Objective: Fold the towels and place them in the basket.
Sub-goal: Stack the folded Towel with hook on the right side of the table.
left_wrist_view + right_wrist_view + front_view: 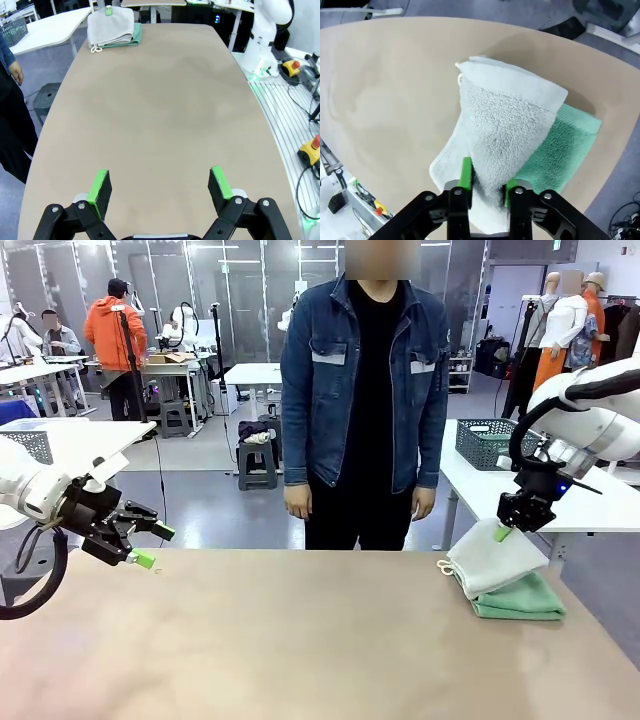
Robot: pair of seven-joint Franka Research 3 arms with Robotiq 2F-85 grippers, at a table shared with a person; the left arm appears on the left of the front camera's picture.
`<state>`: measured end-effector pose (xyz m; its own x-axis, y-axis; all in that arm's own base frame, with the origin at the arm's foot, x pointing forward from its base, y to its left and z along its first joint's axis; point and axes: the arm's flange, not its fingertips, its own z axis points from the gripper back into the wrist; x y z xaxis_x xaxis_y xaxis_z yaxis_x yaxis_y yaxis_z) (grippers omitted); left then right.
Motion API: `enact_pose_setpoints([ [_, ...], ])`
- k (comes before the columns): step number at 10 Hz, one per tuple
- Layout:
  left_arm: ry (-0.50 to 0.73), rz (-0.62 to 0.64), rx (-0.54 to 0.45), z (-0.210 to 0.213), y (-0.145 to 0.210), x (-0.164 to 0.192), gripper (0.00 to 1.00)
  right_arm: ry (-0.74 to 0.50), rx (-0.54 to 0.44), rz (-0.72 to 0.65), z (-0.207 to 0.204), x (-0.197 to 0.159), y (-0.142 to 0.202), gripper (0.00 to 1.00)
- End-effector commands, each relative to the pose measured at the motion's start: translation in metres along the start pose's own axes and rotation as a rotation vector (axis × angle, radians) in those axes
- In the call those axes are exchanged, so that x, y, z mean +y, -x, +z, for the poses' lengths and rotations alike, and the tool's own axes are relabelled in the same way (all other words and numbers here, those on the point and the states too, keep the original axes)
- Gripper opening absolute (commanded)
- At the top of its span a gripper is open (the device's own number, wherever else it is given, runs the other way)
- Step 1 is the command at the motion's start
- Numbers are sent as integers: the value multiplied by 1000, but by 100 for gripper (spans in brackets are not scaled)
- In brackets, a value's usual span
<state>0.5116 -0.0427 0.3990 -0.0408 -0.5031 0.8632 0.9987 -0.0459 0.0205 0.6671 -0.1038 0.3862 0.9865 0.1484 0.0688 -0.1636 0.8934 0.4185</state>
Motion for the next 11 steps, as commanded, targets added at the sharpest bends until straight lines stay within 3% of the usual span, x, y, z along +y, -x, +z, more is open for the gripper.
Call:
enact_pose_setpoints([
  [1,-1,-6,9,1,-1,-1,98,13,-12,8,1,-4,-11,34],
  [2,-1,-6,9,1,-1,-1,98,38,-10,-6,-2,-10,-13,70],
  [3,-1,-6,9,1,-1,-1,98,81,-5,-33,-3,-17,-13,54],
  [4,-1,-6,9,1,-1,-1,98,134,-11,-60,-2,-24,-14,90],
  [5,-1,-6,9,1,-1,-1,98,170,-10,-77,0,-27,-13,73],
  [6,-1,-6,9,1,-1,-1,98,240,-4,-105,1,-27,-11,100],
  [7,-1,-6,9,1,-1,-1,98,276,-1,-110,3,-25,-8,93],
  [8,-1,-6,9,1,-1,-1,98,325,-14,-126,8,-20,-3,100],
  [9,-1,-6,9,1,-1,-1,98,390,-49,-172,21,-4,10,100],
  [11,-1,-6,9,1,-1,-1,98,385,-121,-219,67,58,55,100],
])
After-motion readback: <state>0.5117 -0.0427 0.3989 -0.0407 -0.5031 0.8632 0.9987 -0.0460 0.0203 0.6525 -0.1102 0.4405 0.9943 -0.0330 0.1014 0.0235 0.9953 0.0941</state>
